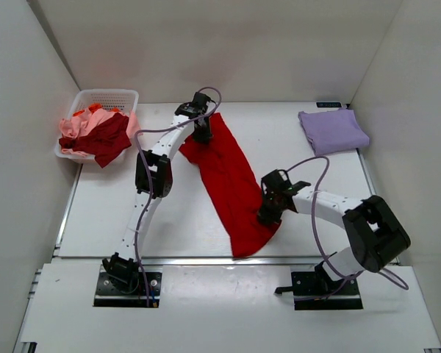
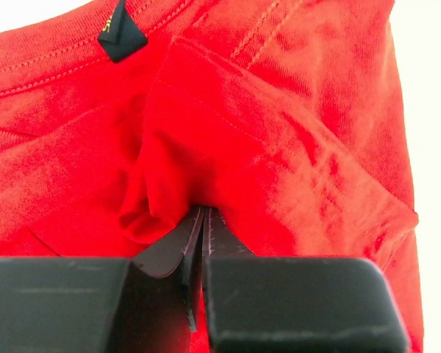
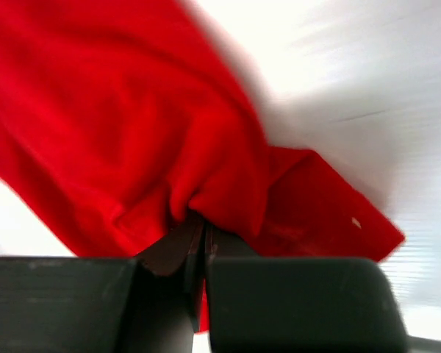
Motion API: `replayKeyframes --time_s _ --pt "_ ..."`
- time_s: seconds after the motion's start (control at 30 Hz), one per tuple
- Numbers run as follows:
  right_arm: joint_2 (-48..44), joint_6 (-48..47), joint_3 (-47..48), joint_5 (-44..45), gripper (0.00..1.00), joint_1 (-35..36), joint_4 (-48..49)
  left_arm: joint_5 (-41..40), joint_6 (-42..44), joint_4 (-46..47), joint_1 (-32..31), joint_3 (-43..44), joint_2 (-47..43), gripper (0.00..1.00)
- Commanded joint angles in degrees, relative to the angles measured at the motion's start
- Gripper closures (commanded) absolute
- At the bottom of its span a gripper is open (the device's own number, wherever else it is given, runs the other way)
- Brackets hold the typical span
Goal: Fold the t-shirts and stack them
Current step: Rotate the tshirt 90 degrees
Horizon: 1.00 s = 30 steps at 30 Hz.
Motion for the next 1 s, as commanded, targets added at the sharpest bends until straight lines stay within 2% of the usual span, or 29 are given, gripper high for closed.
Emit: replayKeyframes --time_s 0.0,0.13,0.27,0.47,0.57,0.63,0.67,0.77,0.8,0.87,0.97 --pt "3.75 7.71 -1.37 -0.2 1.0 8.6 3.62 1.77 0.67 -4.72 0.77 5.2 5.45 0.92" --pt "8.13 6.41 -1.2 -1.76 1.0 13.37 5.03 5.02 -0.82 3.26 3.06 -0.74 2.92 0.92" --pt "12.18 2.28 -1.11 -4.94 1.0 13.81 6.61 7.31 0.4 5.91 3.24 3.89 3.53 0.93" --pt "19.04 -5.1 4.5 -3.89 1.0 14.52 4.41 10.21 5.14 16.54 1.3 1.35 -0.43 0.88" --pt "22.03 -7.83 7.23 -2.48 1.0 14.61 2.67 12.13 6.29 19.18 0.6 2.5 -1.39 0.82" --pt "22.38 -9.59 8.64 -1.08 0.99 14.96 2.13 13.46 5.77 19.02 0.95 2.76 -2.44 0.7" --pt "21.34 -11.17 9.08 -0.64 1.0 15.04 2.65 15.38 5.94 18.93 0.86 3.72 -3.84 0.67" --pt "17.22 -15.12 10.13 3.21 1.0 15.74 3.8 16.63 6.21 19.36 1.12 4.61 -9.91 0.49" --pt "14.76 -17.14 10.14 4.1 1.0 15.92 4.5 16.98 6.21 20.58 0.95 3.13 -13.23 0.48" --pt "11.23 -17.43 11.1 9.1 1.0 16.18 2.23 17.6 6.21 23.12 1.38 -1.79 -20.18 0.43" --pt "5.53 -18.39 9.8 10.53 1.0 16.28 1.6 19.44 4.02 27.53 3.31 -16.1 -36.41 0.41"
